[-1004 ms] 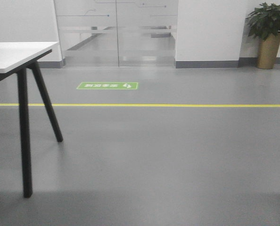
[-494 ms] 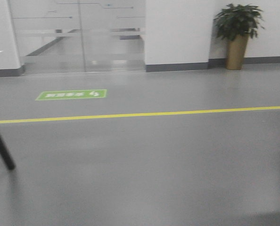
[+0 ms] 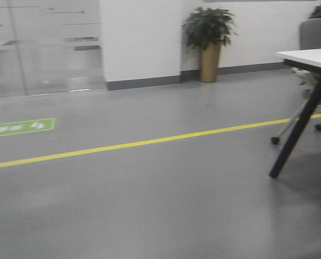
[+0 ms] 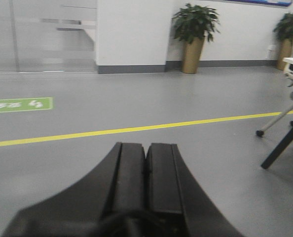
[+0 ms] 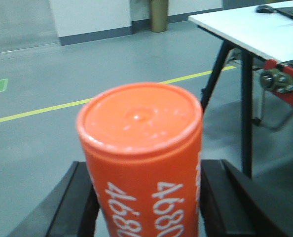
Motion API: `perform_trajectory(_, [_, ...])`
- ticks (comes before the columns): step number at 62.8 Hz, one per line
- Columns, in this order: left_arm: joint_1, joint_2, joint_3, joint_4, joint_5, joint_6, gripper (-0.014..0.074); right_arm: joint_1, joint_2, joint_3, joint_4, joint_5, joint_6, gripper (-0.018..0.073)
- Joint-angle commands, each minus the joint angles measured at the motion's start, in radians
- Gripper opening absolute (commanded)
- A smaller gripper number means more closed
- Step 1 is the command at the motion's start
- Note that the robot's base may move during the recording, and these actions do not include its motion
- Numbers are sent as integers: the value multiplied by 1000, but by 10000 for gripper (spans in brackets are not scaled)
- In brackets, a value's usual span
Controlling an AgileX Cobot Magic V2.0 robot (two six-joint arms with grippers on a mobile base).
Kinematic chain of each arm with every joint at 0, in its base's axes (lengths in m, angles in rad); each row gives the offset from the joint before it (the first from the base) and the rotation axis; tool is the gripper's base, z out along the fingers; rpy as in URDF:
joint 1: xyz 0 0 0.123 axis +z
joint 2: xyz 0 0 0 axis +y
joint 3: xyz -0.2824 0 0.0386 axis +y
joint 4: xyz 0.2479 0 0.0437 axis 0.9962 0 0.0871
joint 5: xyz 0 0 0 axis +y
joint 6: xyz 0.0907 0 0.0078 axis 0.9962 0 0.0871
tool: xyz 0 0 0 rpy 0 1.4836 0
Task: Grab orange capacitor from left shelf to right conveyor
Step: 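Drive the base from the shelf to the conveyor, holding the cylinder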
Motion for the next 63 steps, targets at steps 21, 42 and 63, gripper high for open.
perform_trajectory(21, [-1, -19, -5, 0, -89, 0, -105, -2, -9, -27, -14, -85, -6, 182])
perform_trajectory(42, [-1, -19, -5, 0, -89, 0, -105, -2, -9, -27, -14, -85, -6, 182])
perform_trajectory(63, [-1, -19, -5, 0, -89, 0, -105, -2, -9, -27, -14, -85, -6, 182])
